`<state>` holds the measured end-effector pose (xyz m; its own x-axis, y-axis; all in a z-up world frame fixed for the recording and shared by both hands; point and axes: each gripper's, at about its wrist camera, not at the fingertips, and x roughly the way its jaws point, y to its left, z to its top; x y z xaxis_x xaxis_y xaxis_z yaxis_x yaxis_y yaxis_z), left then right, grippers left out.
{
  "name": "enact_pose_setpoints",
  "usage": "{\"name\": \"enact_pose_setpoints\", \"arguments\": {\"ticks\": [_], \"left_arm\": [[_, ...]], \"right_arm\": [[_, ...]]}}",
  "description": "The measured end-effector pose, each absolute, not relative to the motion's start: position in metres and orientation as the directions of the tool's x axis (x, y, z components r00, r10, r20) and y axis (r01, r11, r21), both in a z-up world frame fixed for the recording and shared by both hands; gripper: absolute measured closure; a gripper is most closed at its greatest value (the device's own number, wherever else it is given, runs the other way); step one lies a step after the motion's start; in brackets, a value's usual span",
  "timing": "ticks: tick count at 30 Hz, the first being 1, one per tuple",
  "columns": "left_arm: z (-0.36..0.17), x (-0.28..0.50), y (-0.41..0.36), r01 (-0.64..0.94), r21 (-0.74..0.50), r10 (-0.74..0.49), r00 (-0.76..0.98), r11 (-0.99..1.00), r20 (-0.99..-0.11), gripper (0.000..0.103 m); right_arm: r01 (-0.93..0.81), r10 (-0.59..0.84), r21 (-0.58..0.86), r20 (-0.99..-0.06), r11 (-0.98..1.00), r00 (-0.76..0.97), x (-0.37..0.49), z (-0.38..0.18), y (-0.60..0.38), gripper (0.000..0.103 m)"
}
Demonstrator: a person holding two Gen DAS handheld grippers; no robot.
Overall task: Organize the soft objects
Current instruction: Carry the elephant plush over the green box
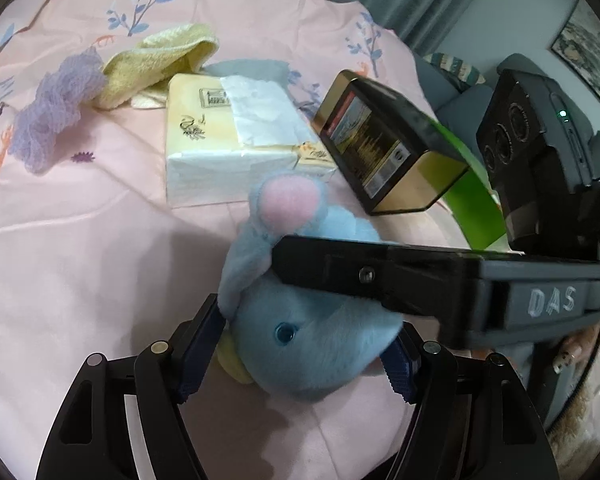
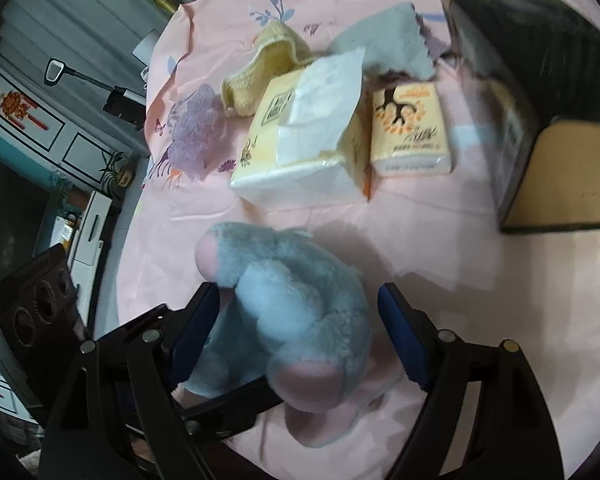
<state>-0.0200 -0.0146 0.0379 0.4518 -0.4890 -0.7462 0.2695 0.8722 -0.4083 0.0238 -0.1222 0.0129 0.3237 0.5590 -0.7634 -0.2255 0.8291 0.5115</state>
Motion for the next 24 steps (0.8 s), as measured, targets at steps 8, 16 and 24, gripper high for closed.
{"name": "enact_pose_setpoints", "arguments": {"ticks": [8,16,24], "left_arm": [[0.036,-0.023,-0.017,0.284,-0.399,-0.489,0.466,0.872,-0.737,0.041],[0.057,-0.032,-0.015,0.313,-0.394,-0.503,0.539,0.864,-0.676,0.041],[0.113,-0.03,-0.051,0.416,-0.334,-0.533,0.623,0.846,-0.573,0.041]], "right_arm": [[-0.234,0.598,0.552,-0.76,0.8,0.255,0.021,-0.001,-0.11,0.036],[-0.27,0.601,0.537,-0.732,0.799,0.32,0.01,0.024,-0.11,0.042],[-0.305,0.584,0.5,-0.654,0.811,0.48,-0.002,0.079,-0.144,0.043]]}}
